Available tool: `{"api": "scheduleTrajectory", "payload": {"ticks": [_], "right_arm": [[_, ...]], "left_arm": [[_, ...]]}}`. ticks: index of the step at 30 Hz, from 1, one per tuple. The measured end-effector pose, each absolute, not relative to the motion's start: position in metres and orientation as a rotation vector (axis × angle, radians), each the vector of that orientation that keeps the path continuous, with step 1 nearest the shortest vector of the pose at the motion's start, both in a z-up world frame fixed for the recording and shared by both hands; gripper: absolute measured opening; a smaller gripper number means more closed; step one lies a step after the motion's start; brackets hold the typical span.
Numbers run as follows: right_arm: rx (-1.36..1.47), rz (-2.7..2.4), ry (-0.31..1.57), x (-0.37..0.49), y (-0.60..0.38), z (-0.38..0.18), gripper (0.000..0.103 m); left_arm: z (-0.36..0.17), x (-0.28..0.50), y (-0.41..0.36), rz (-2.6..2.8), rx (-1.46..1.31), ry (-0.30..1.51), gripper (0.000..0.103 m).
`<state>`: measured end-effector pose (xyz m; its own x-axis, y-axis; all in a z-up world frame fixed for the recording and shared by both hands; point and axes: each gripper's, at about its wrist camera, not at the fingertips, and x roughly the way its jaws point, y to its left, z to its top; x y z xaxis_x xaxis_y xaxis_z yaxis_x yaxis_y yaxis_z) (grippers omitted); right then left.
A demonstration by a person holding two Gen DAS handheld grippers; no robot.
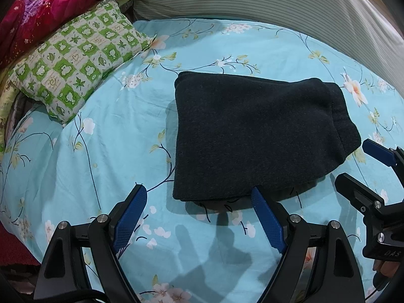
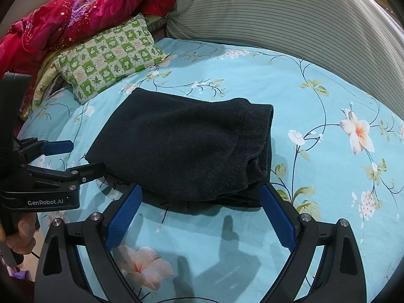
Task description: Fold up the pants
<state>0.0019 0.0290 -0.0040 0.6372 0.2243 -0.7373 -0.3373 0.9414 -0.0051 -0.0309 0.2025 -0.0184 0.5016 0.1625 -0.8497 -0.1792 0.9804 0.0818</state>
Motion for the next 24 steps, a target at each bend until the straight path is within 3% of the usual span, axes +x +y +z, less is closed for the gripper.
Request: {"api": "scheduleTrajectory", "payload": {"ticks": [24], "right_arm": [[-0.143, 0.317, 0.802, 0.003, 0.0283, 0.0059, 0.094]], "left_arm": [[-0.0098, -0.029, 0.1976, 0.212, 0.0, 1.001, 0.085]]}}
